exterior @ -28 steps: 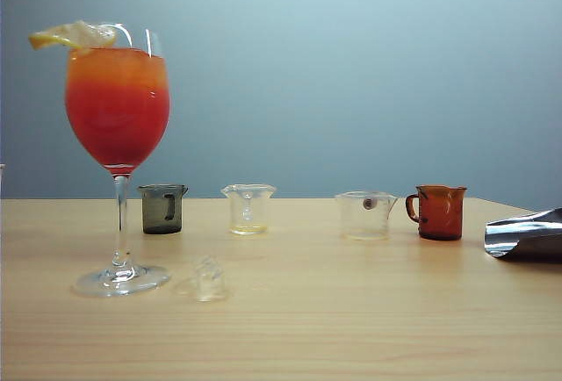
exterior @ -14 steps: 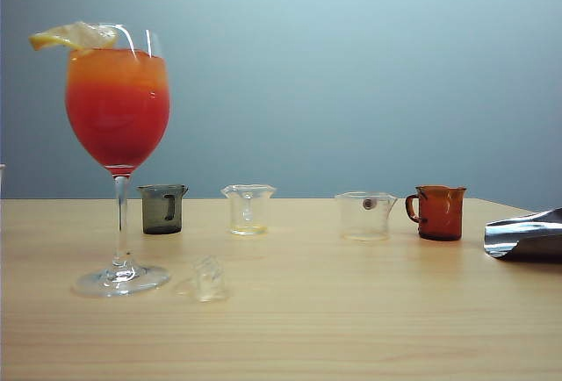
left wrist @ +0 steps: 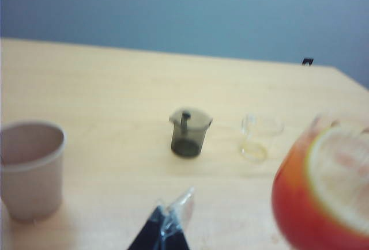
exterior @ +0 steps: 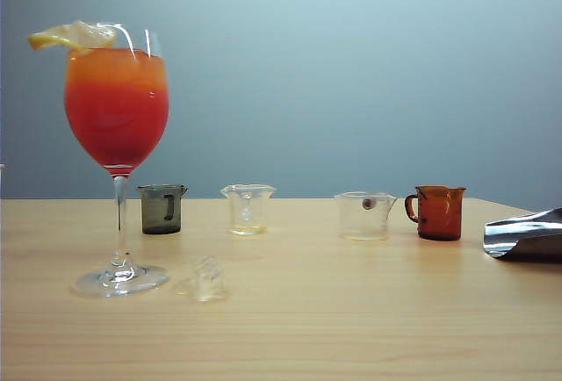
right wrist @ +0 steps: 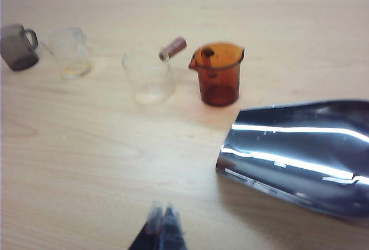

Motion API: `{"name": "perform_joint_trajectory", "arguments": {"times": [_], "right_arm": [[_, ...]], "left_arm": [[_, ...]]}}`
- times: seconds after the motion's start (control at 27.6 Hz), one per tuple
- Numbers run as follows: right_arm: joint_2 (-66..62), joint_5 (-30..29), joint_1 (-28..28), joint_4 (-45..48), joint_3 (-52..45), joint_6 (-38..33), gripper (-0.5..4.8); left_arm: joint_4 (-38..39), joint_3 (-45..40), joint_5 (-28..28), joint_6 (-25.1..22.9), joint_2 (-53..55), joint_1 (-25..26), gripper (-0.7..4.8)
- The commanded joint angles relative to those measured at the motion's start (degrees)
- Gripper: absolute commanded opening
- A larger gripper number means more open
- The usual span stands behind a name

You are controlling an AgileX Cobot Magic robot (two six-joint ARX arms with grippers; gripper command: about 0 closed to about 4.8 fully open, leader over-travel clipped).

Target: Pick up the lemon slice from the paper cup on the left and carefully insert it into the rim of the goblet.

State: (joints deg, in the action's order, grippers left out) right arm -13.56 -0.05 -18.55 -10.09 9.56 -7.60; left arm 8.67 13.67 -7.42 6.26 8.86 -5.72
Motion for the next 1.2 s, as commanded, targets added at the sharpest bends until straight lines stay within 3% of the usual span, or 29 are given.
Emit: {"name": "perform_joint_trajectory", "arguments": {"times": [0.04, 0.36, 0.8, 1.2], "right_arm": [[0.2, 0.2, 0.0, 1.2, -1.1, -0.3, -0.06], [0.2, -0.1, -0.2, -1.9, -1.2, 0.4, -0.05], [1.9, -0.1, 0.3, -2.1, -1.4, 0.4, -0.05], [13.5, 0.0, 10.8, -1.7, -6.4, 0.5, -0.05]], "left_arm": [[-3.1, -3.5, 2.2, 0.2, 0.0, 0.0, -0.06], [-7.8, -12.9, 4.9, 0.2, 0.0, 0.0, -0.06], [-7.1, -13.1, 5.0, 0.2, 0.0, 0.0, -0.03], [-5.7, -13.1, 4.7, 0.2, -3.9, 0.7, -0.02]]}}
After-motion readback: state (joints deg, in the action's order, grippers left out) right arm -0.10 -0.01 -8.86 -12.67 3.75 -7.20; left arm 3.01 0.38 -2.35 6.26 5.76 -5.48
